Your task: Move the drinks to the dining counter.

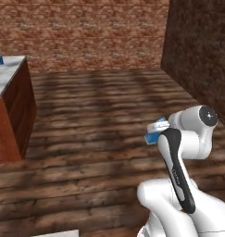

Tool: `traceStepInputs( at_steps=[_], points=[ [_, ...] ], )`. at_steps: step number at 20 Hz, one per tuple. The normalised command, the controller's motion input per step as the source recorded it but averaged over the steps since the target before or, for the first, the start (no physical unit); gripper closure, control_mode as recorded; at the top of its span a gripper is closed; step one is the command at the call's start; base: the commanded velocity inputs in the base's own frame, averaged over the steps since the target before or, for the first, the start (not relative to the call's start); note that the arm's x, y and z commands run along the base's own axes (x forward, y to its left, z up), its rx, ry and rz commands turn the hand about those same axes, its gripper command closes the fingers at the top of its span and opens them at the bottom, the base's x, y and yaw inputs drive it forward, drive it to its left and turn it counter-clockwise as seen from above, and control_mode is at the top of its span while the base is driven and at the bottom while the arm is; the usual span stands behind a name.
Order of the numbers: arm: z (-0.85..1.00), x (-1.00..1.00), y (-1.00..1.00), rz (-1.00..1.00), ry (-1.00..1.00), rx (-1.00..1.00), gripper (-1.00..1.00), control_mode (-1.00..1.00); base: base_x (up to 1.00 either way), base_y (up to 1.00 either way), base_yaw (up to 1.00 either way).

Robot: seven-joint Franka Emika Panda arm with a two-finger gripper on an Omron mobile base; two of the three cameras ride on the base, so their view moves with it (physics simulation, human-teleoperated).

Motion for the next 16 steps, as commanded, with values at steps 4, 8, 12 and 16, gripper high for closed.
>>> traceStepInputs(
  at_steps=[4,8,12,16],
  points=[
    [0.00,0.00,0.00,0.00,0.00,0.00,1.00,1.00,0.71,-0.10,0.00],
    [0.00,0.00,0.00,0.00,0.00,0.00,1.00,1.00,0.71,-0.06,0.00],
    [0.00,0.00,0.00,0.00,0.00,0.00,1.00,1.00,0.72,-0.03,0.00],
    [0.00,0.00,0.00,0.00,0.00,0.00,1.00,1.00,0.74,-0.01,0.00]
  ],
)
